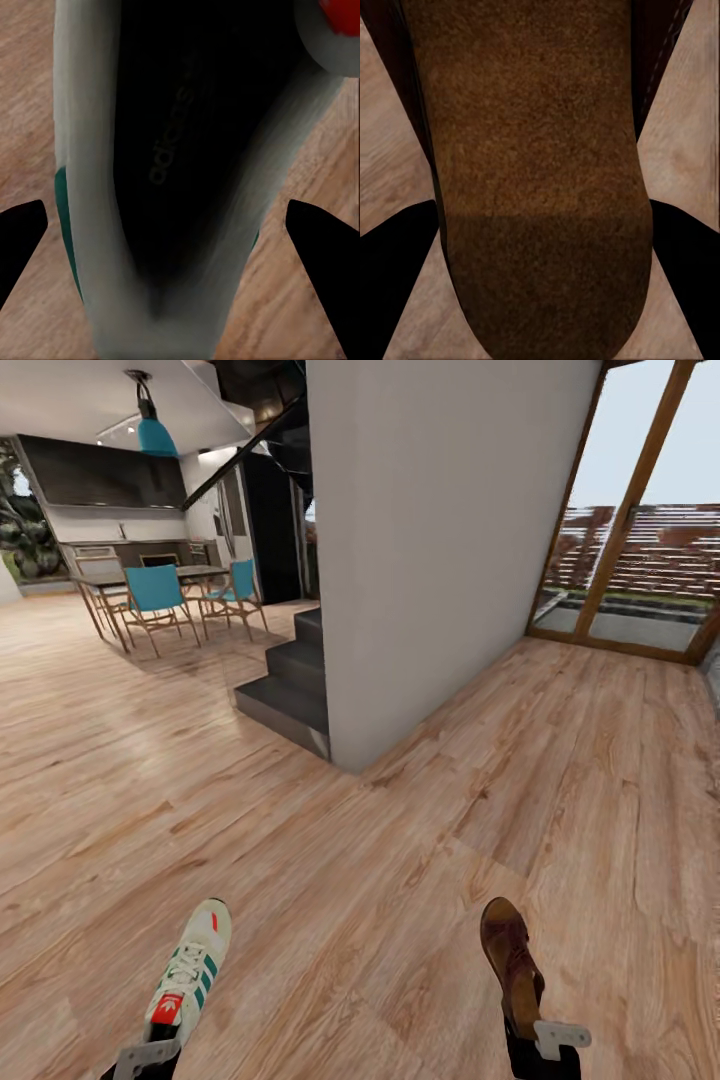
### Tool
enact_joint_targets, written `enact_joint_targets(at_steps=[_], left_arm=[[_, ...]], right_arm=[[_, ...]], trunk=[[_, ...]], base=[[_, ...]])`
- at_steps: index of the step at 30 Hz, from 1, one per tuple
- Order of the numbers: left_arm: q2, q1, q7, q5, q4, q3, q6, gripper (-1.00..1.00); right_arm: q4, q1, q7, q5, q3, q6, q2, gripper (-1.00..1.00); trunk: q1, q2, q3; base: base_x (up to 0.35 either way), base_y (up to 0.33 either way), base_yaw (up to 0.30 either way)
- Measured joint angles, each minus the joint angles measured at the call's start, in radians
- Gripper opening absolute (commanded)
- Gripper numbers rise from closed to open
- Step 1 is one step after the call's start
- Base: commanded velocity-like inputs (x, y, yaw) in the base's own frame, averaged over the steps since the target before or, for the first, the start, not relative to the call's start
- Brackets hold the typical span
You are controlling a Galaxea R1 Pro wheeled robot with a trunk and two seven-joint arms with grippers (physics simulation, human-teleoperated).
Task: Pick up the two gym shoes and the two sandals from the corridor floor and place them onto the hallstand (shoe rack) in the corridor, making sure they are on the rack and not on the floor. Arrange them so the two gym shoes are next to each other and the two sandals are next to each other.
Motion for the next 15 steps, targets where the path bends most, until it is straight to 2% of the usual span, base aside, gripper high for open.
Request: enact_joint_targets(at_steps=[15], left_arm=[[0.000, 0.000, 0.000, 0.003, 0.000, 0.004, 0.000, -1.00]], right_arm=[[0.001, 0.000, -0.001, 0.000, 0.001, 0.000, 0.000, -1.00]], trunk=[[0.000, 0.000, 0.000]], base=[[0.306, -0.089, -0.267]])
